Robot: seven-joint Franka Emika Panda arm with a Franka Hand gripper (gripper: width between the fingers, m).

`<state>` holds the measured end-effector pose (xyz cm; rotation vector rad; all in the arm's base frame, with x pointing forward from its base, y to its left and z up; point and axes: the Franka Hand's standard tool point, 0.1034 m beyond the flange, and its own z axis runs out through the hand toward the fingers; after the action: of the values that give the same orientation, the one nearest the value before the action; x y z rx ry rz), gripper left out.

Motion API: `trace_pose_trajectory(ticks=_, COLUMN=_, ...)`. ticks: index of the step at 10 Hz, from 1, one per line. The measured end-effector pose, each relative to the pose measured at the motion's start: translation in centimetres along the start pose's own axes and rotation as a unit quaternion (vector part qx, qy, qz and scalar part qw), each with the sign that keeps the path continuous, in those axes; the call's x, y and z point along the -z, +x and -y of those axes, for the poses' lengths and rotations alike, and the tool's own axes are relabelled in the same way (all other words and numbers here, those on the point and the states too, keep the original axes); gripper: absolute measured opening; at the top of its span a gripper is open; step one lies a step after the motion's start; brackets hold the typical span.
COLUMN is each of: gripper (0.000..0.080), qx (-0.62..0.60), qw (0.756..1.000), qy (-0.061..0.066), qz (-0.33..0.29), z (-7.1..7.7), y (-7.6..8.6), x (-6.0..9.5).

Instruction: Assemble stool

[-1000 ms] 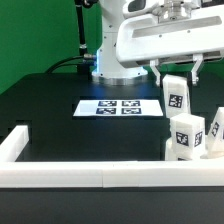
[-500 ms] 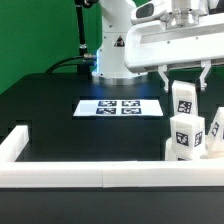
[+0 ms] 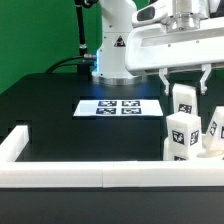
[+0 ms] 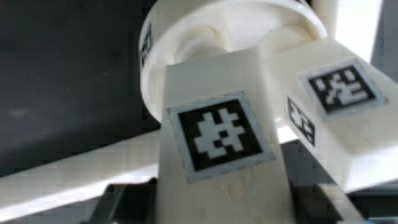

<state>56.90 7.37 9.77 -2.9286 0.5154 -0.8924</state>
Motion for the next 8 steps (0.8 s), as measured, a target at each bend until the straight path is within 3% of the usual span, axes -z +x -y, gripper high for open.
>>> trace_pose_trajectory(ticks=8, gripper=0.0324, qx=0.008, qw=1.0, qy=-0.004, qz=-0.005, z=-0.33, y=0.08, x=-0.72)
